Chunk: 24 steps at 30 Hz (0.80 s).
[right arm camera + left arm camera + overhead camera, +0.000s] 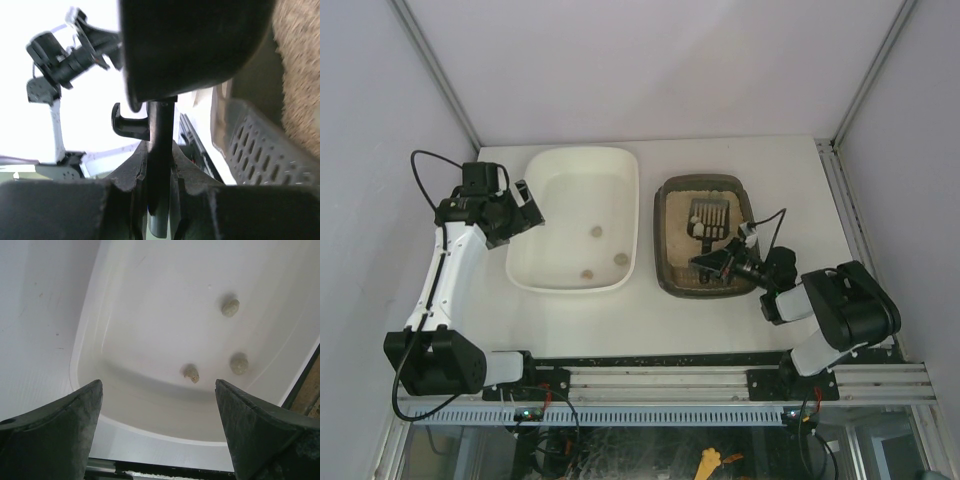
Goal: Clean the litter box
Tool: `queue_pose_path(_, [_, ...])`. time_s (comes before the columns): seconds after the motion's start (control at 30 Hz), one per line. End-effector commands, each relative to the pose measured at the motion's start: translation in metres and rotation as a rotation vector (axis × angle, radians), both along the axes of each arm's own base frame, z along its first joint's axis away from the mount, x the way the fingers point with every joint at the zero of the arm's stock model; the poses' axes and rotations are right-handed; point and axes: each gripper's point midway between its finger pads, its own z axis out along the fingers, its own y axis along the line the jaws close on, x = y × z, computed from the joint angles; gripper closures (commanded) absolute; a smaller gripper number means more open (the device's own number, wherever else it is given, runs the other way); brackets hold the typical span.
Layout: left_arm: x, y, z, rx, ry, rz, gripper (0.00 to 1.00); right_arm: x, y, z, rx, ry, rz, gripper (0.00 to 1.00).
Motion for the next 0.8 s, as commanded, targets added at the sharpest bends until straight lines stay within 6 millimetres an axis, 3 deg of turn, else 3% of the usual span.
queue_pose_path(0.0, [0.0, 0.0, 0.004, 0.002, -0.037, -0.018, 0.03, 0.015, -0.019, 0.026, 0.086, -0.09, -0.073, 1.0])
queue_pose_path(0.13, [0.001, 0.0, 0.005, 0.004, -0.04, -0.018, 0.02, 0.004, 0.003, 0.008, -0.051, -0.072, 0.006, 1.0])
queue_pose_path(0.27, [-0.001, 0.0, 0.004, 0.006, -0.037, -0.022, 0.02, 0.012, -0.027, 0.021, 0.0, -0.089, -0.077, 1.0])
queue_pose_path(0.33, [-0.001, 0.0, 0.002, 0.006, -0.035, -0.023, 0.02, 0.013, -0.028, 0.02, -0.019, -0.089, -0.071, 1.0])
queue_pose_path(0.43, [0.0, 0.0, 0.002, 0.006, -0.033, -0.023, 0.02, 0.006, -0.01, 0.019, -0.088, -0.115, -0.005, 1.0])
queue_pose_path(0.63, [0.001, 0.002, 0.004, 0.016, -0.041, -0.017, 0.02, 0.004, -0.001, 0.039, -0.085, -0.166, 0.023, 1.0])
queue_pose_path(0.77, [0.003, 0.012, 0.01, 0.062, -0.059, 0.012, 0.03, -0.001, 0.021, 0.04, -0.23, -0.22, 0.102, 1.0])
